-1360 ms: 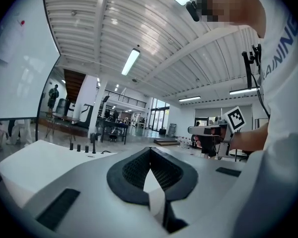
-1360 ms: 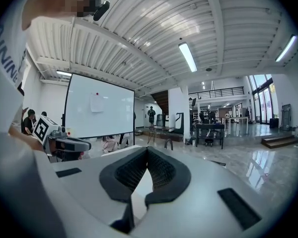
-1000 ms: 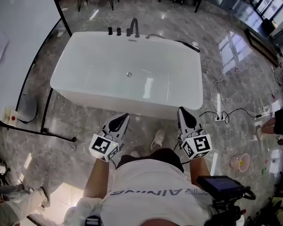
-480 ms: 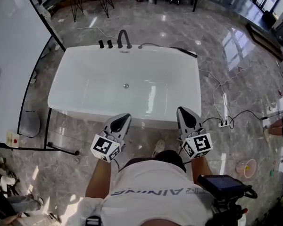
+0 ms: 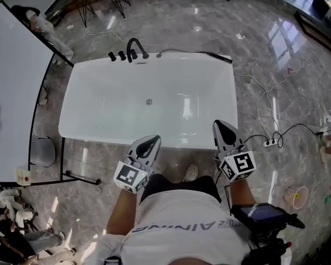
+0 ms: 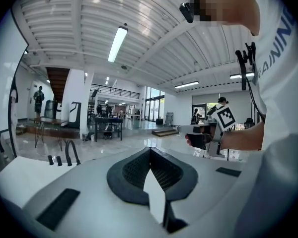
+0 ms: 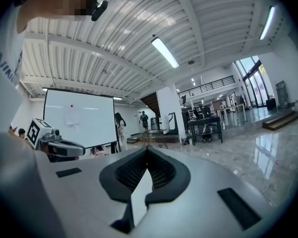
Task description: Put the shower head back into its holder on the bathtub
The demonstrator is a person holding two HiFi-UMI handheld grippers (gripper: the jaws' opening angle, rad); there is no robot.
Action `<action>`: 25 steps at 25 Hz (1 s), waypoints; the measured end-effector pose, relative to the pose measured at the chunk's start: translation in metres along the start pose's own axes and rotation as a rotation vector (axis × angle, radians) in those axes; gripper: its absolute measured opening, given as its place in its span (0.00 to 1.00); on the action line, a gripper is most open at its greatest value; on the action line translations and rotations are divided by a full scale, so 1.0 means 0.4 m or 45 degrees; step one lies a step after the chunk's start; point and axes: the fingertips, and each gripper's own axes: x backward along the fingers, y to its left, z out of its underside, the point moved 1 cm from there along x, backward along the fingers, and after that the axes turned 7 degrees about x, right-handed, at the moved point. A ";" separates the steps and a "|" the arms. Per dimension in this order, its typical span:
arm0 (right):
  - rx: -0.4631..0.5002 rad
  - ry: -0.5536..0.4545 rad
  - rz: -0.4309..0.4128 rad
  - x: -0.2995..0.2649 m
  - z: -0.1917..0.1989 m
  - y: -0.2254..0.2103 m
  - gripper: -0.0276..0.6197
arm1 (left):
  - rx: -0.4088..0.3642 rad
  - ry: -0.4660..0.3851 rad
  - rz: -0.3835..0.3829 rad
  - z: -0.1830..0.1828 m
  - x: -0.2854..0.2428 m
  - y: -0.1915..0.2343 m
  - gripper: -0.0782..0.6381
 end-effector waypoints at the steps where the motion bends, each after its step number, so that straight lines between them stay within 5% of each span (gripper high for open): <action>1: -0.016 0.006 -0.002 -0.004 0.008 -0.004 0.05 | 0.000 0.010 0.002 0.001 -0.010 0.004 0.13; 9: -0.016 0.047 0.061 -0.091 0.039 -0.005 0.05 | 0.035 -0.009 0.069 -0.007 -0.070 0.126 0.13; 17: 0.038 0.061 0.292 -0.232 -0.035 -0.002 0.05 | 0.044 -0.063 0.240 -0.079 -0.129 0.341 0.13; 25: 0.059 0.107 0.400 -0.353 -0.058 0.034 0.05 | 0.077 -0.076 0.309 -0.125 -0.175 0.529 0.13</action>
